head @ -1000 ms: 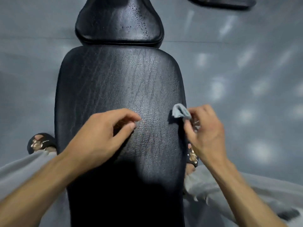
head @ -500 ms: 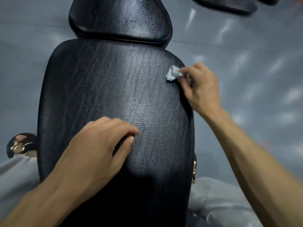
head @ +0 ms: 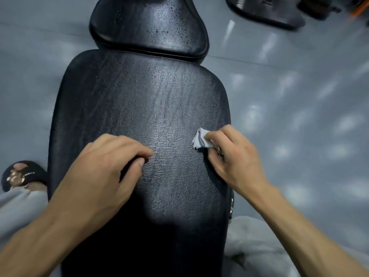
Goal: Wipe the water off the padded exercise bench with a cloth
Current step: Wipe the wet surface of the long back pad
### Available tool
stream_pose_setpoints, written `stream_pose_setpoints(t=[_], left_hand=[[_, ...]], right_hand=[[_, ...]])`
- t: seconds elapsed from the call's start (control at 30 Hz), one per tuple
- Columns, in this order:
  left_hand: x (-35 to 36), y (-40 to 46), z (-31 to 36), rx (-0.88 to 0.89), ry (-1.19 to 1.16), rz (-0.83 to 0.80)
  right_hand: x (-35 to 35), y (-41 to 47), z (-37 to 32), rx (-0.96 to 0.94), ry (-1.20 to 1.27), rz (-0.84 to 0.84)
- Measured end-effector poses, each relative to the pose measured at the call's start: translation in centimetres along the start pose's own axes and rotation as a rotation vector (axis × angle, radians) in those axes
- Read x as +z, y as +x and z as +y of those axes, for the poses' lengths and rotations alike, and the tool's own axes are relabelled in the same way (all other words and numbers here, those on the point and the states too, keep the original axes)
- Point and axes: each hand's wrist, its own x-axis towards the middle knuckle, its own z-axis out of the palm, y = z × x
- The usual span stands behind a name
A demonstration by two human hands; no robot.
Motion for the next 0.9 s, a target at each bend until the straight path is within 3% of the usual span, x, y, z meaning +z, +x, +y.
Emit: stream_pose_setpoints(t=[0.13, 0.27, 0.33, 0.47, 0.53, 0.63, 0.9], left_hand=[[0.2, -0.3, -0.6, -0.022, 0.001, -0.007], [0.1, -0.2, -1.0, -0.031, 0.01, -0.01], [-0.2, -0.2, -1.2, -0.032, 0.019, 0.007], [-1.1, -0.2, -1.8, -0.067, 0.011, 0.069], [-1.6, -0.2, -2.3, -0.088, 0.001, 0.1], [-2.1, -0.6, -3.0, -0.108, -0.007, 0.127], [-3.6, -2.3, -4.2, -0.162, -0.057, 0.191]], right_hand=[[0.7, 2.2, 1.2, -0.06, -0.028, 0.003], [1.3, 7.1, 4.1, 0.042, -0.01, 0.07], [1.2, 9.9, 5.9, 0.159, 0.013, 0.095], [-1.3, 13.5, 8.2, 0.617, 0.153, 0.304], [-1.8, 13.2, 7.6, 0.673, 0.229, 0.355], [-0.6, 12.6, 5.1, 0.623, 0.324, 0.269], [3.9, 17.5, -0.7, 0.739, 0.574, 0.19]])
